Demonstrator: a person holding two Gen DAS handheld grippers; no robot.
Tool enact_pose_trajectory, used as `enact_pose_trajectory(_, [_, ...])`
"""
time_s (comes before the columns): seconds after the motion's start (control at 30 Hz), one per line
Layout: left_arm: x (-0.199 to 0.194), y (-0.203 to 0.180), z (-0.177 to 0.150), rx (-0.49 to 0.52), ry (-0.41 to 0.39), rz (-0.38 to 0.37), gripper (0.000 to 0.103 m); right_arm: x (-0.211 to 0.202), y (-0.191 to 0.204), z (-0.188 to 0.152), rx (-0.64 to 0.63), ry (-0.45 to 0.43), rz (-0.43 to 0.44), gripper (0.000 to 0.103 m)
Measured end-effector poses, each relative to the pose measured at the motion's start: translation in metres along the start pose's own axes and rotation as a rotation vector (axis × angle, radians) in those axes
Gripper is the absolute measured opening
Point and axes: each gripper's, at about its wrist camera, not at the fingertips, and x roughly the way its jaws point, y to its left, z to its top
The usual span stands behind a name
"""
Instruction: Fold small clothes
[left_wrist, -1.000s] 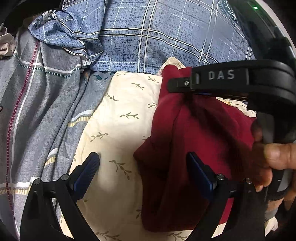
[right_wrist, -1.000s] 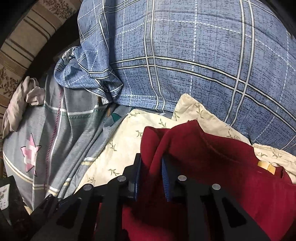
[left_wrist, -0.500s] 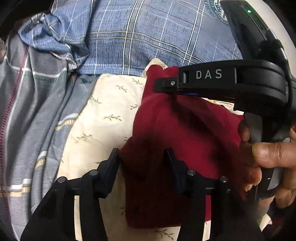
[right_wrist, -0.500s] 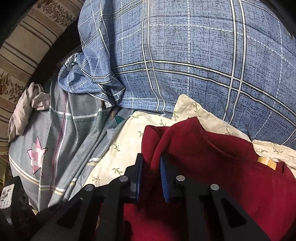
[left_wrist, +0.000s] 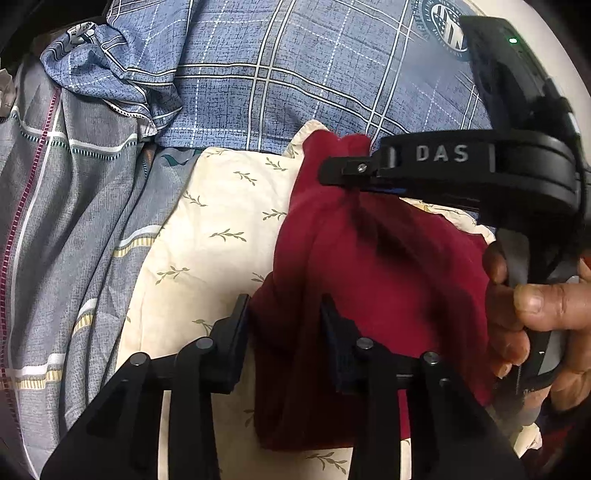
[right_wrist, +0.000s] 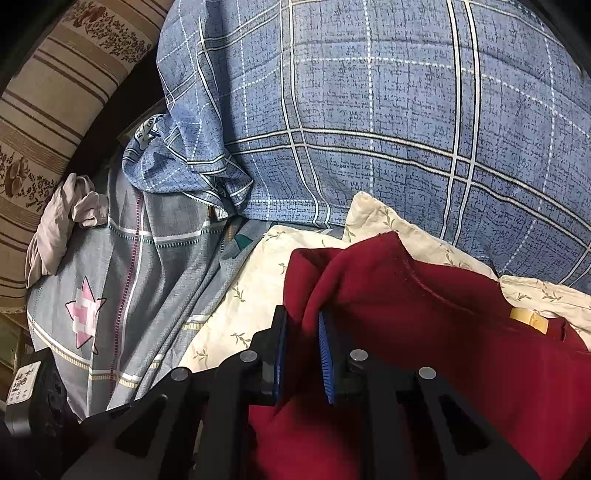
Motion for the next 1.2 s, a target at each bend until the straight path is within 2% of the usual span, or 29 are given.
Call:
enact_pose_trajectory(0.13, [0.000, 0.000, 0.001, -0.001, 0.000, -0.002, 0.031, 0.008, 0.003, 0.003, 0.029, 0.032, 0.011, 0.027])
enact_pose_trajectory(0.2, [0.000, 0.000, 0.001, -0.004, 0.001, -0.006, 0.030, 0.011, 0.004, 0.006, 0.053, 0.042, 0.008, 0.052])
enact_pose_trajectory(0.27, [-0.001, 0.000, 0.001, -0.005, 0.002, -0.009, 0.030, 0.014, 0.007, 0.009, 0.062, 0.046, -0.005, 0.068])
enact_pose_trajectory(0.37, [-0.003, -0.001, 0.000, -0.004, 0.000, -0.009, 0.030, 0.031, 0.017, 0.012, 0.035, 0.091, -0.029, 0.075])
enact_pose_trajectory(0.4, [-0.004, -0.001, 0.000, -0.002, 0.000, -0.009, 0.030, 0.040, 0.022, 0.011, 0.014, 0.118, -0.053, 0.079])
enact_pose_trajectory(0.43, [-0.004, -0.002, 0.000, -0.002, 0.000, -0.009, 0.030, 0.050, 0.026, 0.009, -0.012, 0.147, -0.084, 0.079])
enact_pose_trajectory(0.47, [-0.004, -0.002, 0.000, -0.002, 0.002, -0.010, 0.030, 0.054, 0.028, 0.007, -0.029, 0.154, -0.112, 0.074])
enact_pose_trajectory(0.5, [-0.004, -0.001, 0.000, 0.000, 0.005, -0.010, 0.030, 0.054, 0.030, 0.004, -0.048, 0.134, -0.143, 0.058])
enact_pose_trajectory(0.57, [-0.004, 0.000, 0.001, -0.006, 0.011, -0.008, 0.040, 0.047, 0.026, 0.003, -0.069, 0.098, -0.165, 0.026])
enact_pose_trajectory(0.63, [-0.005, 0.001, 0.000, -0.012, 0.017, -0.010, 0.063, 0.033, 0.012, 0.004, -0.026, 0.073, -0.095, 0.019])
enact_pose_trajectory(0.7, [-0.005, -0.001, -0.001, -0.007, 0.015, 0.005, 0.073, 0.018, 0.002, 0.005, 0.006, 0.040, -0.047, 0.017])
enact_pose_trajectory(0.83, [-0.003, -0.007, -0.005, 0.017, 0.013, 0.000, 0.074, -0.004, -0.006, 0.007, 0.039, -0.009, 0.013, 0.016])
enact_pose_trajectory(0.87, [-0.003, -0.008, -0.006, 0.020, 0.008, -0.005, 0.071, -0.009, -0.007, 0.006, 0.040, -0.021, 0.020, 0.016])
enact_pose_trajectory(0.9, [-0.005, -0.009, -0.006, 0.017, 0.003, -0.023, 0.046, -0.016, -0.008, 0.005, 0.041, -0.032, 0.026, 0.015])
enact_pose_trajectory(0.93, [-0.007, -0.011, -0.005, 0.016, 0.010, -0.052, 0.028, -0.023, -0.010, 0.004, 0.045, -0.043, 0.035, 0.015])
enact_pose_trajectory(1.03, [-0.025, -0.028, -0.005, 0.033, -0.039, -0.059, 0.019, -0.043, -0.017, 0.000, 0.057, -0.080, 0.044, 0.015])
enact_pose_trajectory(1.1, [-0.043, -0.048, -0.004, 0.055, -0.067, -0.091, 0.018, -0.062, -0.029, -0.003, 0.077, -0.108, 0.056, 0.014])
enact_pose_trajectory(1.2, [-0.065, -0.093, -0.002, 0.143, -0.105, -0.124, 0.017, -0.102, -0.055, -0.012, 0.110, -0.163, 0.054, 0.014])
